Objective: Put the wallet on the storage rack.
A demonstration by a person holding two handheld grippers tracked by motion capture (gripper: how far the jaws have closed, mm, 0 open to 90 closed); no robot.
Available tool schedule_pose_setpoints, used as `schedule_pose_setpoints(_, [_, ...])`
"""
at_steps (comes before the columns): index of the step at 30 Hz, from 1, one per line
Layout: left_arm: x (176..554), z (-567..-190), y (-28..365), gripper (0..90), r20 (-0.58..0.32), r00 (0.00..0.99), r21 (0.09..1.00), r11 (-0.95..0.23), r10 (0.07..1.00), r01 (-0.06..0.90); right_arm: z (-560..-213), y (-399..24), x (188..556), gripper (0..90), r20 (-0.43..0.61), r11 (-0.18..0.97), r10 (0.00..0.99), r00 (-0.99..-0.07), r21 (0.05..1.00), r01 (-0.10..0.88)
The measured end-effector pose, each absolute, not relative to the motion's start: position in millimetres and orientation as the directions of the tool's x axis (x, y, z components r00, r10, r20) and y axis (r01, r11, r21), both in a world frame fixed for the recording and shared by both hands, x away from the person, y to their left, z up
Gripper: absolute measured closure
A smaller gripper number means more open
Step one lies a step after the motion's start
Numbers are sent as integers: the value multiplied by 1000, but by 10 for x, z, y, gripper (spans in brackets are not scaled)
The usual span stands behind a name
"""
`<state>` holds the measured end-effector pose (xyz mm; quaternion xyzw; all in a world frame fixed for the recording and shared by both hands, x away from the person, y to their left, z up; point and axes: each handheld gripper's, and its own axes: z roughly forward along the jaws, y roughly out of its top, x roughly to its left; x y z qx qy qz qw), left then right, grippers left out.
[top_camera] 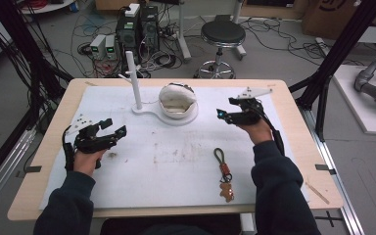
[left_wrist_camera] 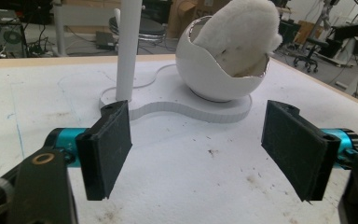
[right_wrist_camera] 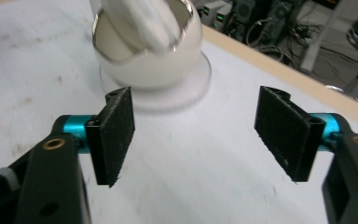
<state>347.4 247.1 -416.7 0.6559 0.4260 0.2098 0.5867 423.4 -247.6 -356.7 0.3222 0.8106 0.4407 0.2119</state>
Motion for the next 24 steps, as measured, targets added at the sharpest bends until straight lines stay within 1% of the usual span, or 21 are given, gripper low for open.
schedule_pose_setpoints(1, [3474,-4167,2471,226,-225,549,948,51,805,313,-3567,-2476,4234,280,-60,404,709,-703,851,336])
schedule_pose_setpoints(2, [3476,-4168,2471,214,-216,562,953,47,798,300,-3654,-2590,4091,275,-58,402,720,-692,847,348])
schedule_pose_setpoints(4, [3478,-4167,2471,190,-215,566,954,47,796,296,-3734,-2687,3967,275,-69,399,729,-681,852,340])
schedule_pose_setpoints(6, [3477,-4165,2465,190,-209,570,958,49,795,282,-3821,-2802,3841,274,-67,386,745,-663,854,348])
schedule_pose_setpoints(8, [3478,-4169,2462,190,-200,567,958,39,799,283,-3885,-2885,3761,265,-38,361,757,-652,856,369])
schedule_pose_setpoints(11, [3478,-4170,2463,190,-193,562,958,30,804,286,-3939,-2952,3709,246,-19,336,762,-647,865,371])
schedule_pose_setpoints(12, [3474,-4167,2464,190,-191,559,958,28,807,286,-3982,-3013,3677,213,-5,325,770,-638,863,386])
schedule_pose_setpoints(17, [3466,-4161,2461,190,-186,559,957,21,808,288,-3977,-3065,3647,211,3,304,788,-615,868,394])
schedule_pose_setpoints(24, [3490,-4179,2438,190,-194,558,956,28,807,291,-3960,-3085,3585,211,-9,304,786,-618,876,374])
